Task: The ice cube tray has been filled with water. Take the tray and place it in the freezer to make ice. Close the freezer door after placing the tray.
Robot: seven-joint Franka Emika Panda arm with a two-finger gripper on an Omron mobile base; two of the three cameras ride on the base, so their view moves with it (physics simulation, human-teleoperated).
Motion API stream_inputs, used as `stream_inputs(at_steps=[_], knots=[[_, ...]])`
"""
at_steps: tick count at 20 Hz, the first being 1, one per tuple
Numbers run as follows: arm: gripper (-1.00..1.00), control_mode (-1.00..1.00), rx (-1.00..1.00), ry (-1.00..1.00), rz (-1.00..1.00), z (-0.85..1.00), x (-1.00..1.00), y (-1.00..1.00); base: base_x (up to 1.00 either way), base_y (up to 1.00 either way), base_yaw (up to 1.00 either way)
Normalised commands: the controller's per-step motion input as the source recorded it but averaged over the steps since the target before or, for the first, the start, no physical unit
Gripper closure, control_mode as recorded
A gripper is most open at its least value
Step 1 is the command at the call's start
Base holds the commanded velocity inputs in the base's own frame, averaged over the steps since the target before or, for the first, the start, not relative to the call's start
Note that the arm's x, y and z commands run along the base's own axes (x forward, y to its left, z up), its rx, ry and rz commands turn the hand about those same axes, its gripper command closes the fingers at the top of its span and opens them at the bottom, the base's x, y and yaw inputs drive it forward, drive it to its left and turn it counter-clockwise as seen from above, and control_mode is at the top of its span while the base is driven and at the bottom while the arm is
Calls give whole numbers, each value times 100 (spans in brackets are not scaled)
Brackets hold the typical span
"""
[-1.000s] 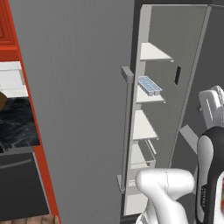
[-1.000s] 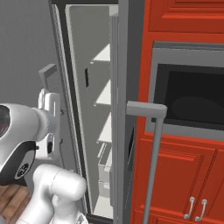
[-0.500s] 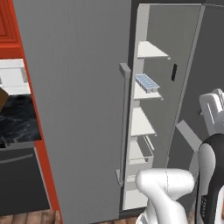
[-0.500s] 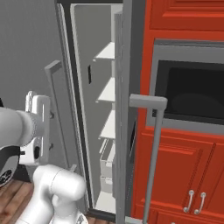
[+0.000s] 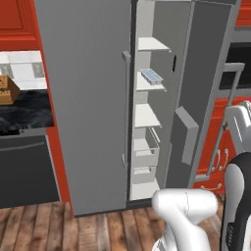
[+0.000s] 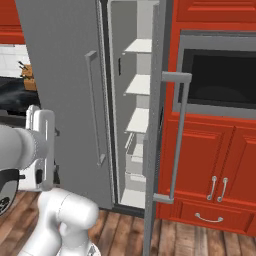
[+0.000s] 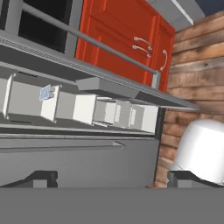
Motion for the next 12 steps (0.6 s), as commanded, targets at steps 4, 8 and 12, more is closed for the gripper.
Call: stream_inputs(at_steps=[4,8,12], knots=[[-100,100,0,0,0,0,0,0,-29,17,0],[-100,-100,0,-11,0,0,33,-3,2,0,0],[-100,-100,0,-25,0,0,69,-32,0,0,0]])
